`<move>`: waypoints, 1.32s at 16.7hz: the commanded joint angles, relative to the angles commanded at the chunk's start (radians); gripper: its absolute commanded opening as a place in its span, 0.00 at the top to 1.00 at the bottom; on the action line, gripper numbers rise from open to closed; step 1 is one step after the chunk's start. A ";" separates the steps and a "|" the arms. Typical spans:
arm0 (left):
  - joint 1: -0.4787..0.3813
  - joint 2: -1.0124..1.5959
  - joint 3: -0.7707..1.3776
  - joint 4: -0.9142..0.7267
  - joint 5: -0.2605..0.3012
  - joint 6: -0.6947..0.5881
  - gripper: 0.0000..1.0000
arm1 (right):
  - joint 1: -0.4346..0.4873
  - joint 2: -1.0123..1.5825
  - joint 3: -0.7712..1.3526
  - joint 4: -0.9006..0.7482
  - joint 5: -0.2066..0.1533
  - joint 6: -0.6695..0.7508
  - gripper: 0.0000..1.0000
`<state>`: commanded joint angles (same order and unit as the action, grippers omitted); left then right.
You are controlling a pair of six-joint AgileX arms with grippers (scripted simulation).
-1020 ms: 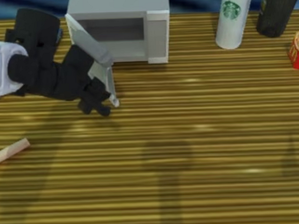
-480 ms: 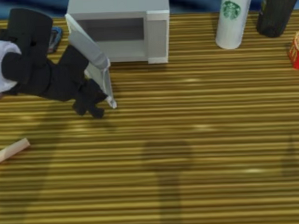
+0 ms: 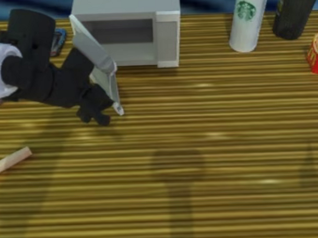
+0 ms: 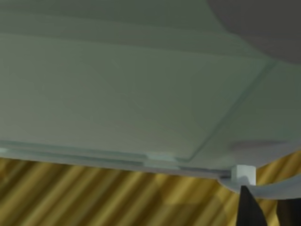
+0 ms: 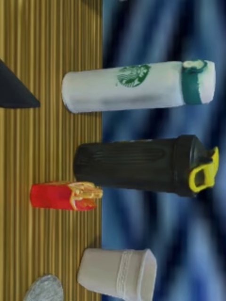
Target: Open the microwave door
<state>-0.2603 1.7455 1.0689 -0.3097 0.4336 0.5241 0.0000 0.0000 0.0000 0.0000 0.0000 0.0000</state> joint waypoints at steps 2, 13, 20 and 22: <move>0.000 0.000 0.000 0.000 0.000 0.000 1.00 | 0.000 0.000 0.000 0.000 0.000 0.000 0.00; 0.000 0.000 0.000 0.000 0.000 0.000 1.00 | 0.000 0.000 0.000 0.000 0.000 0.000 0.00; 0.019 0.001 0.006 -0.026 0.032 0.051 1.00 | 0.000 0.000 0.000 0.000 0.000 0.000 0.00; 0.030 0.002 0.009 -0.039 0.044 0.075 1.00 | 0.000 0.000 0.000 0.000 0.000 0.000 0.00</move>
<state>-0.2305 1.7478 1.0778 -0.3485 0.4776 0.5994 0.0000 0.0000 0.0000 0.0000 0.0000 0.0000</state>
